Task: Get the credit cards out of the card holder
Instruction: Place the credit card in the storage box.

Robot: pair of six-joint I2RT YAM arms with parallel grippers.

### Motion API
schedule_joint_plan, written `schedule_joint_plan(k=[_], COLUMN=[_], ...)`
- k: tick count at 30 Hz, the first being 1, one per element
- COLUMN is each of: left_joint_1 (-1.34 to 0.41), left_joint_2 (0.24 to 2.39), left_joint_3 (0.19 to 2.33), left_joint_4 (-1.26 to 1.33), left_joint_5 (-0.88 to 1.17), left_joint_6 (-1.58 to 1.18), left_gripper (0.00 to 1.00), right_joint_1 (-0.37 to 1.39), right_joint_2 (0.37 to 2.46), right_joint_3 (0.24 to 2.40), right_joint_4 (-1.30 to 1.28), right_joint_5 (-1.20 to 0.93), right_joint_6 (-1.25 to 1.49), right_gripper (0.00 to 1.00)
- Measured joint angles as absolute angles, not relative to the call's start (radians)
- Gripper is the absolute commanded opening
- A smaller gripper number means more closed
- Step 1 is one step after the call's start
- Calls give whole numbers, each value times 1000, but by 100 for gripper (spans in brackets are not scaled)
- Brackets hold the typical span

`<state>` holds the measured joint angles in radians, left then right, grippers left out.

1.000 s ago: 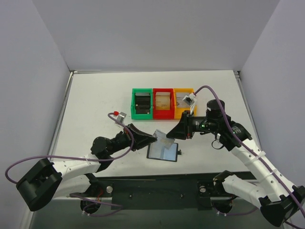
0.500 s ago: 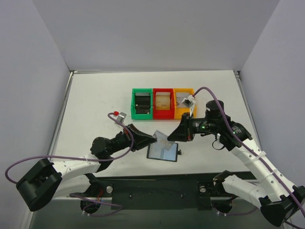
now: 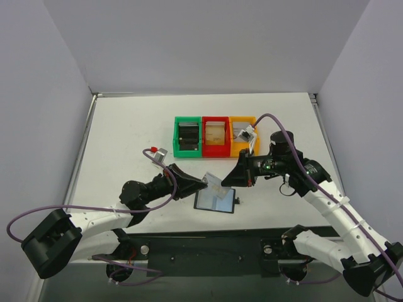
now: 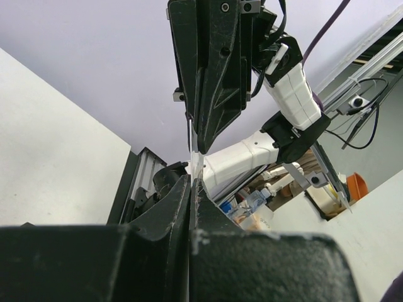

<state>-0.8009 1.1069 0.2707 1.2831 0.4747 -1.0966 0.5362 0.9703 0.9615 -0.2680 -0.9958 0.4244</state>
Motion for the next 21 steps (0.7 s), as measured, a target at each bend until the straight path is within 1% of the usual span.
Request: schedule_joint_plan(k=[1,3,4,5,10,14,18,21], left_joint_1=[-801,-801,-801,-801,-783,-713,-662,-659], left_joint_2=[1107,1102,1093,1078,932,748,562,490], left_joint_3=[271,271,272,273,275,275,274,274], left_joint_4=[1283,1280,1267,1254,1135,984,781,678], left_joint_5=[476,476,476,475,461,430,347,296], left_joint_6=[-1097,-1088,-1090,-1089,-1061,-1033,-982,-954], left_gripper=[36,58,77,81,82,83,83,83], right_joint_1=[536,536,536,536,535,522,513,522], right_joint_2=[972,976,978,981,1016,1062,1139,1200], right_joint_3=[965,971,977,985,1060,1153,1269,1313], right_joint_4=[-273,-281,-292,-309,-413,-502,-572,-595], right_joint_5=[-997,-997,-996,-994,-963,-892,-696,-509], right_joint_6=[420,413,406,396,325,255,181,123], right_gripper=[0,0,0,0,0,0,0,0])
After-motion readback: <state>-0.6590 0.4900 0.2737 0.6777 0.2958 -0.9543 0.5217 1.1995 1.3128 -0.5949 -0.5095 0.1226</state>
